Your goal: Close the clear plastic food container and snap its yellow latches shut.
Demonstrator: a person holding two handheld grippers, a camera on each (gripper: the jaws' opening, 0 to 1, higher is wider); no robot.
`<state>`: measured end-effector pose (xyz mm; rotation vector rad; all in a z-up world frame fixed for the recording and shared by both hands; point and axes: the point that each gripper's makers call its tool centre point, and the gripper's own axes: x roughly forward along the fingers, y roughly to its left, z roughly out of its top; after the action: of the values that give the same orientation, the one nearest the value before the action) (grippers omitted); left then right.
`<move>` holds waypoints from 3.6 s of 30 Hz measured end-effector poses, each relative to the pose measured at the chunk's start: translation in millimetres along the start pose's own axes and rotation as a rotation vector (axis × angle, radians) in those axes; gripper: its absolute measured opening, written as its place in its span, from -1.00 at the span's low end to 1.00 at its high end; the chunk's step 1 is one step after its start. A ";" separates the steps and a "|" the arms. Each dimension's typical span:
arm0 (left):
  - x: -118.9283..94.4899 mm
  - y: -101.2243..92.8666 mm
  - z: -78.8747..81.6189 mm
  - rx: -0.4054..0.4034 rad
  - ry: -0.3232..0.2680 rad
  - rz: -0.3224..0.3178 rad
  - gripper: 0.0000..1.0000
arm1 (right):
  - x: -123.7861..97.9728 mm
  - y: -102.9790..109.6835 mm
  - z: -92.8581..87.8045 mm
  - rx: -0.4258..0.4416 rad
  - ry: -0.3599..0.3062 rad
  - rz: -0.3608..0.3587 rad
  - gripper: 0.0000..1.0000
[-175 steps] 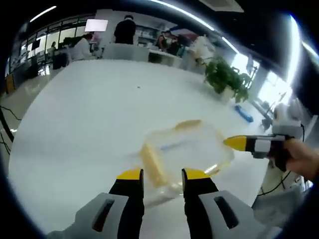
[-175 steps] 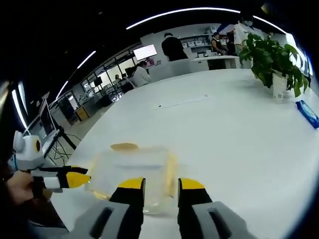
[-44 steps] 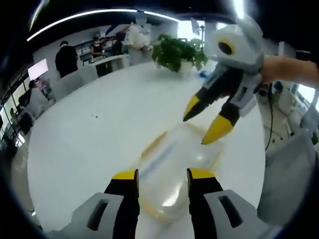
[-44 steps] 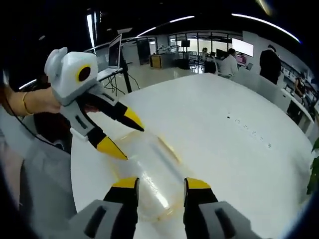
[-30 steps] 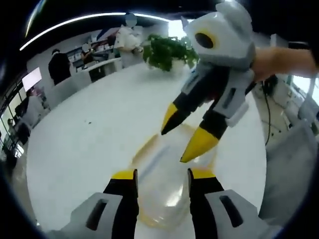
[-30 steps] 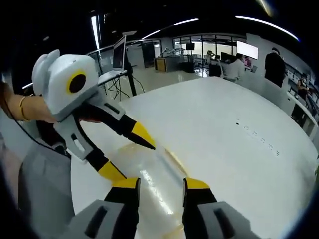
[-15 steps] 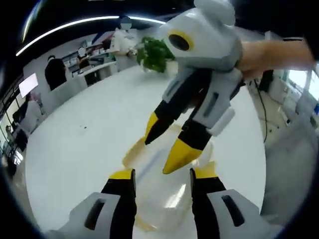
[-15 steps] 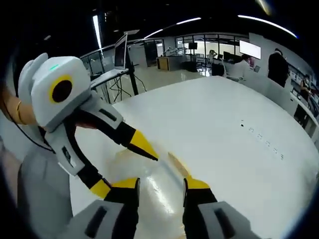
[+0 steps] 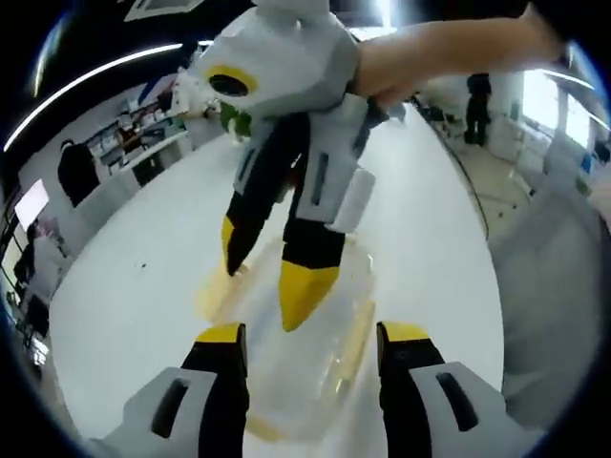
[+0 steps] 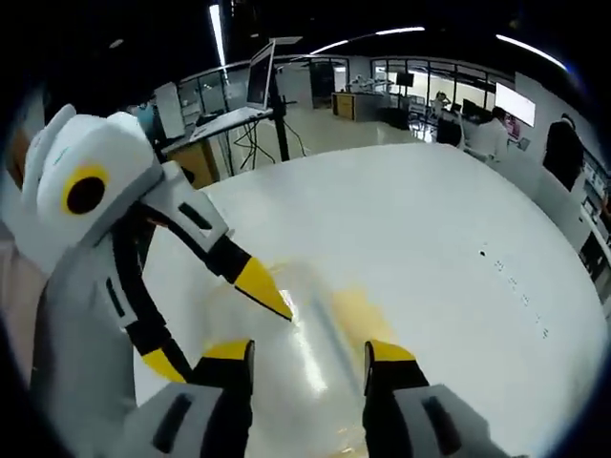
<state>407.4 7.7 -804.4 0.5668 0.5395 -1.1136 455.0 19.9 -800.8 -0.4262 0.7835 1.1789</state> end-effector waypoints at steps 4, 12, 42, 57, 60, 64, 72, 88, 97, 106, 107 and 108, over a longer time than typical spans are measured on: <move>1.9 -1.1 -1.5 0.041 0.014 0.011 0.06 | 3.3 -3.2 1.8 -0.014 0.022 0.020 -0.10; 8.1 -5.4 -6.1 0.037 0.040 0.007 0.08 | 12.6 -5.4 -3.2 -0.045 0.085 0.080 -0.09; 12.9 0.8 -9.0 0.081 0.095 0.047 -0.03 | 21.6 -1.4 -9.6 -0.092 0.385 0.233 -0.14; 12.9 2.3 -10.4 0.062 0.098 0.046 -0.05 | 24.9 -0.7 -12.2 -0.094 0.513 0.307 -0.19; 12.9 1.8 -10.6 0.058 0.097 0.045 -0.05 | 25.5 -0.1 -12.8 -0.093 0.537 0.319 -0.20; 12.6 -0.3 -10.8 0.053 0.102 0.035 -0.05 | 24.3 3.3 -14.0 -0.045 0.560 0.337 -0.24; 14.4 -1.5 -10.0 0.076 0.085 0.072 -0.05 | 25.0 2.8 -15.1 -0.093 0.551 0.353 -0.22; 15.6 1.1 -11.5 0.111 0.074 0.155 -0.10 | 25.9 2.4 -13.9 -0.117 0.536 0.344 -0.21; 16.5 1.7 -11.3 0.116 0.066 0.156 -0.10 | 25.2 1.7 -13.8 -0.133 0.528 0.346 -0.20; 16.2 1.9 -10.2 0.115 0.069 0.149 -0.09 | 22.8 3.1 -10.4 -0.216 0.518 0.271 -0.20; 15.9 3.0 -10.5 0.116 0.069 0.147 -0.09 | 22.5 2.9 -10.4 -0.218 0.517 0.266 -0.20; 15.9 1.9 -10.3 0.117 0.069 0.144 -0.09 | 22.5 2.6 -10.3 -0.219 0.515 0.261 -0.20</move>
<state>413.4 4.5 -822.2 0.7368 0.4873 -0.9954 453.0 28.6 -824.0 -0.8497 1.1839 1.4264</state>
